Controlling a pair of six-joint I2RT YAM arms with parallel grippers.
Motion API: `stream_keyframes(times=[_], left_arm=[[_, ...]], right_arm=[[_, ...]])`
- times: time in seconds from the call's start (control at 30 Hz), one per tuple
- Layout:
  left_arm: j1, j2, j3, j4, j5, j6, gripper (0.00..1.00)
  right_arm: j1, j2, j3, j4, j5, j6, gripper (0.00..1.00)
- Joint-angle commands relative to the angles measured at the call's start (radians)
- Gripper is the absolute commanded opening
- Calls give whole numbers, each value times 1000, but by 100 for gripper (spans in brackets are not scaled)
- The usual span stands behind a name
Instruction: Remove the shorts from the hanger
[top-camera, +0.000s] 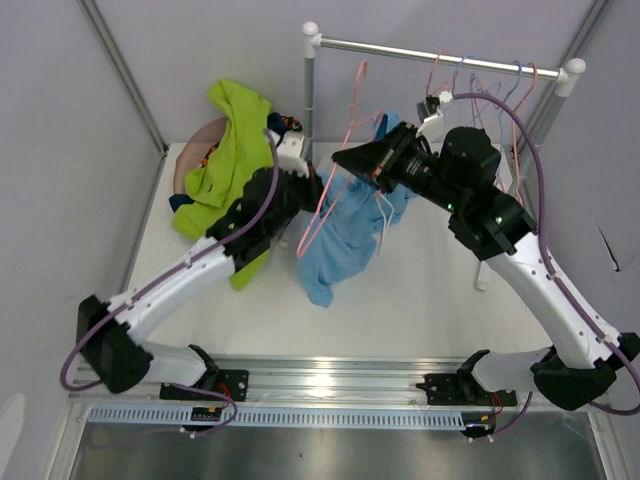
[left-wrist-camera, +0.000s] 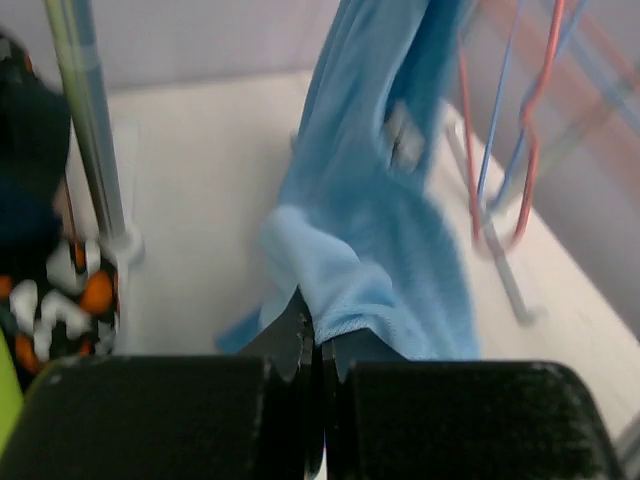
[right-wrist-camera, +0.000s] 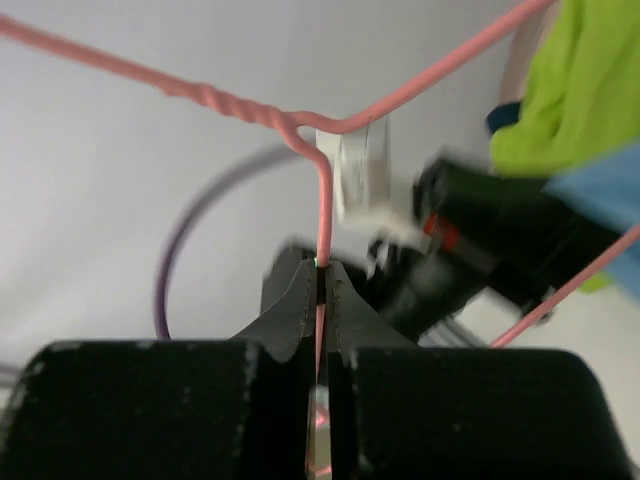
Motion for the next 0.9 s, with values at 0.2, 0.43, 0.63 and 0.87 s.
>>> stream_keyframes(times=[0.2,0.43,0.63,0.87], left_arm=[[28,134,274,-201,-103,43,0],[28,-271,49,-322,-193,69,0],[33,-376,232,-515,-347,213,0],[34,-398,335,-575,-339,229,0]], right_arm=[[47,-77,12,122,-23,27,0],[-116,30,87,107,-84,-16,0],[-249,191,195,120,-164,-35,0],[-314,366,333,109,-201,-39,0]])
